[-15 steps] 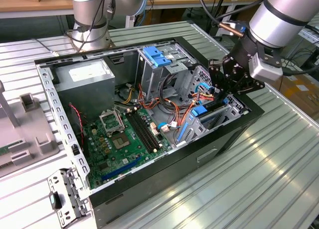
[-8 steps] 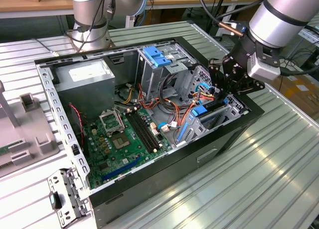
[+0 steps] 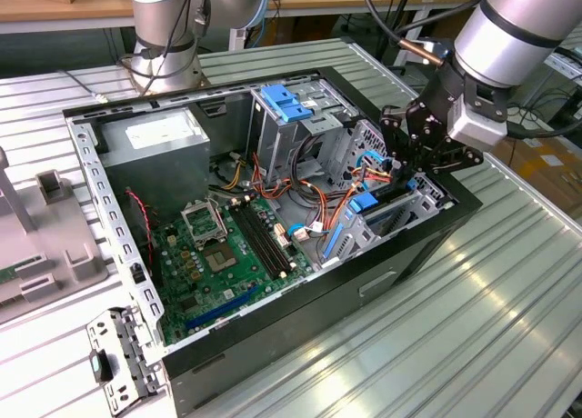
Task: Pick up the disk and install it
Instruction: 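Insert the first disk wire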
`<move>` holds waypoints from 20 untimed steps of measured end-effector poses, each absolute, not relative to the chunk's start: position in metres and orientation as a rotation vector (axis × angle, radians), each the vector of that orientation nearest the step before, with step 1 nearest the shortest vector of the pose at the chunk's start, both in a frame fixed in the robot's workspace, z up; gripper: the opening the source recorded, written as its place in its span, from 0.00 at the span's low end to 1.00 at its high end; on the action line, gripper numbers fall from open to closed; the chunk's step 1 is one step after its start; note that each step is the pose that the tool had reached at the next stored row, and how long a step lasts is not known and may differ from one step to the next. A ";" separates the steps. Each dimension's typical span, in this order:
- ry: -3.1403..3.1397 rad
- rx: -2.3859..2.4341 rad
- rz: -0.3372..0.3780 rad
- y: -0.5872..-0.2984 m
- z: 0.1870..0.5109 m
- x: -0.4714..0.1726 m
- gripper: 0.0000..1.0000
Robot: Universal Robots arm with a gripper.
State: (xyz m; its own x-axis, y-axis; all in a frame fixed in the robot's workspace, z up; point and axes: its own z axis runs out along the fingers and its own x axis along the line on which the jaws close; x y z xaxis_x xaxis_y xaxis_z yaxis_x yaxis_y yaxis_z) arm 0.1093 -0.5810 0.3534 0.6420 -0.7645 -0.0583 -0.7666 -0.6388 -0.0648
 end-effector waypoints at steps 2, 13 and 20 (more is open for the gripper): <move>1.310 -2.763 0.038 -0.581 0.353 0.109 0.17; 1.400 -2.718 0.034 -0.581 0.353 0.109 0.17; 1.486 -2.671 0.030 -0.581 0.353 0.109 0.17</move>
State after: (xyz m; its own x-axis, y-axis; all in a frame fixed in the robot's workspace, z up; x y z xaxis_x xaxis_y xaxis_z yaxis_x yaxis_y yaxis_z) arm 0.1093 -0.5810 0.3527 0.5280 -0.8472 -0.0583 -0.8489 -0.5246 -0.0648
